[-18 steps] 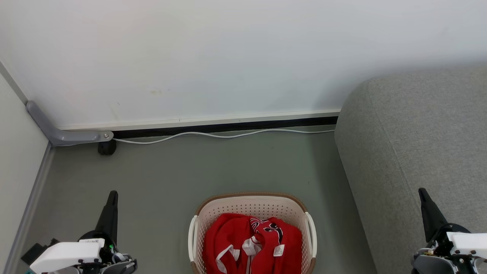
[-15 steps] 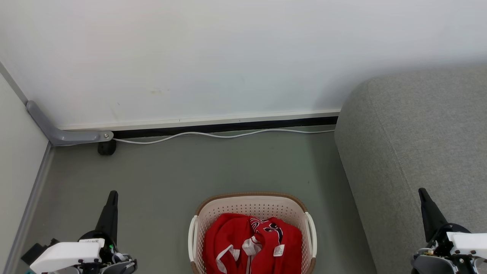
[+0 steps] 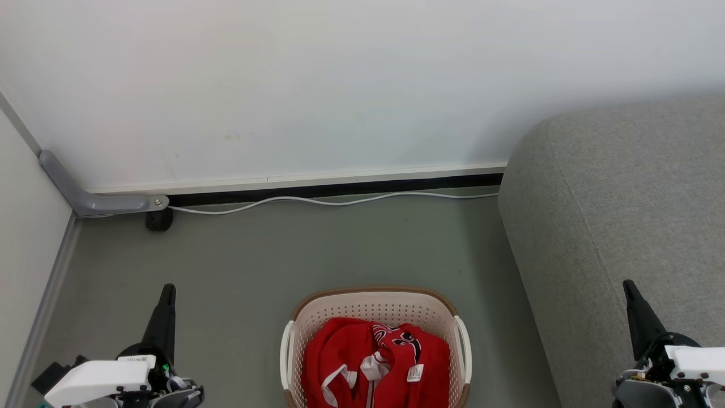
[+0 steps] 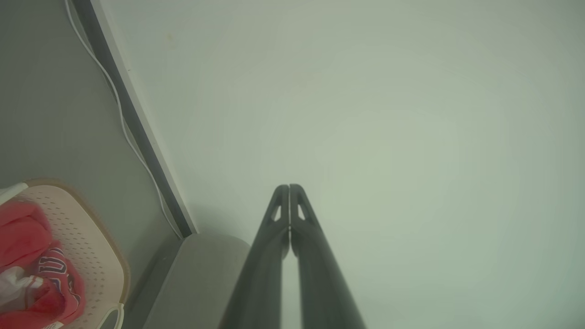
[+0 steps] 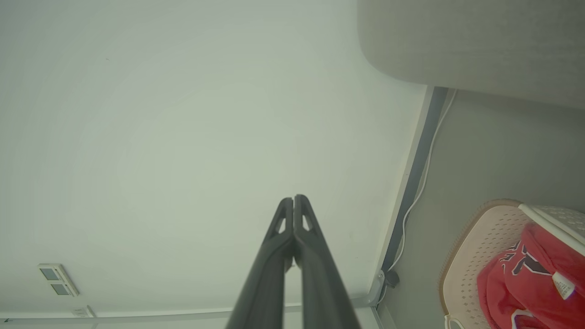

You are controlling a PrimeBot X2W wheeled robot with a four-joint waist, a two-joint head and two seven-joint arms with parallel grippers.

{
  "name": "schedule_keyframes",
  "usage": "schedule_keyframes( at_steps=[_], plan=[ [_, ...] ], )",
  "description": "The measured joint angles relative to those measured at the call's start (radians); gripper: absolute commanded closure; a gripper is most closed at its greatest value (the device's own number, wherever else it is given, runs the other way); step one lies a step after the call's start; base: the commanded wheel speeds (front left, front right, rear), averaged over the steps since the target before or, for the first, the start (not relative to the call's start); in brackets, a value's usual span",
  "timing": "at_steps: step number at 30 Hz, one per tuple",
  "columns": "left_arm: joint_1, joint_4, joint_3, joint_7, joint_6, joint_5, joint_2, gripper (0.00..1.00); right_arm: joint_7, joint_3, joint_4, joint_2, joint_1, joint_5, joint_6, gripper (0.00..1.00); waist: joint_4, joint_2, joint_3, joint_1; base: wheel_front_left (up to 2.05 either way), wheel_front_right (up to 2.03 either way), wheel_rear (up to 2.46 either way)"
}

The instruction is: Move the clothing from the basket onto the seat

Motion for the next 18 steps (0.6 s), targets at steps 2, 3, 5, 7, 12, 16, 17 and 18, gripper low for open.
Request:
schedule_keyframes(
  at_steps=[2,3,5,7,12,16,17,18],
  plan=[
    [0.000,0.000,0.000,0.000,0.000,0.000,0.000,1.00,0.000,0.000,0.000,0.000,0.000,0.000,0.000,1.00,0.000,0.0000,0.000,0.0000,0.00,0.00,0.00],
    [0.000,0.000,0.000,0.000,0.000,0.000,0.000,1.00,0.000,0.000,0.000,0.000,0.000,0.000,0.000,1.00,0.000,0.0000,0.000,0.0000,0.00,0.00,0.00],
    [0.000,0.000,0.000,0.000,0.000,0.000,0.000,1.00,0.000,0.000,0.000,0.000,0.000,0.000,0.000,1.00,0.000,0.0000,0.000,0.0000,0.00,0.00,0.00],
    [0.000,0.000,0.000,0.000,0.000,0.000,0.000,1.00,0.000,0.000,0.000,0.000,0.000,0.000,0.000,1.00,0.000,0.0000,0.000,0.0000,0.00,0.00,0.00],
    [0.000,0.000,0.000,0.000,0.000,0.000,0.000,1.00,0.000,0.000,0.000,0.000,0.000,0.000,0.000,1.00,0.000,0.0000,0.000,0.0000,0.00,0.00,0.00],
    [0.000,0.000,0.000,0.000,0.000,0.000,0.000,1.00,0.000,0.000,0.000,0.000,0.000,0.000,0.000,1.00,0.000,0.0000,0.000,0.0000,0.00,0.00,0.00],
    [0.000,0.000,0.000,0.000,0.000,0.000,0.000,1.00,0.000,0.000,0.000,0.000,0.000,0.000,0.000,1.00,0.000,0.0000,0.000,0.0000,0.00,0.00,0.00],
    [0.000,0.000,0.000,0.000,0.000,0.000,0.000,1.00,0.000,0.000,0.000,0.000,0.000,0.000,0.000,1.00,0.000,0.0000,0.000,0.0000,0.00,0.00,0.00]
  ],
)
